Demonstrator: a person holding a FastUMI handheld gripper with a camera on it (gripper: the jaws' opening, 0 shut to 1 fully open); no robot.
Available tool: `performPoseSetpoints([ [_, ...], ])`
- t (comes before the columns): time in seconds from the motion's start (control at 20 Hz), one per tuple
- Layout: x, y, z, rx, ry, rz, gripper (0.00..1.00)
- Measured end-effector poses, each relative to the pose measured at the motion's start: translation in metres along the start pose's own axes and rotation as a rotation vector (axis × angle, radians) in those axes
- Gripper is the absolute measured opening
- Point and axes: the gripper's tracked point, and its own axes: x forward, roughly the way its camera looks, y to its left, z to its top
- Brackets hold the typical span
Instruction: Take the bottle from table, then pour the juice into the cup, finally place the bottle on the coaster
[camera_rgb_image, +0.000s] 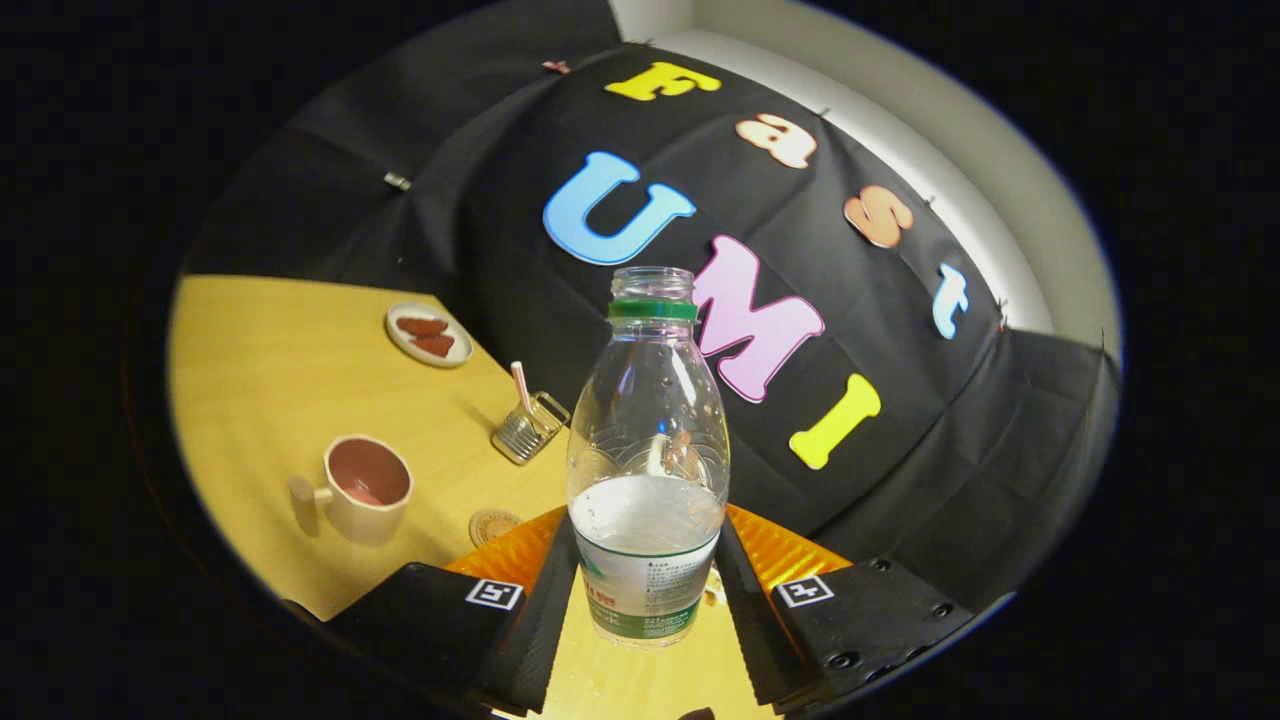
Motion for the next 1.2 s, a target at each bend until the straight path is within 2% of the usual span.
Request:
performPoseSetpoints([
  [0.15,0.006,0.013,-0.006,-0.16,0.02,0.029,0.76],
  [0.45,0.018,0.041,-0.023,-0.381,0.062,0.081,0.75],
  [1.2,0.038,0.058,-0.051,-0.786,0.091,0.116,0.74],
])
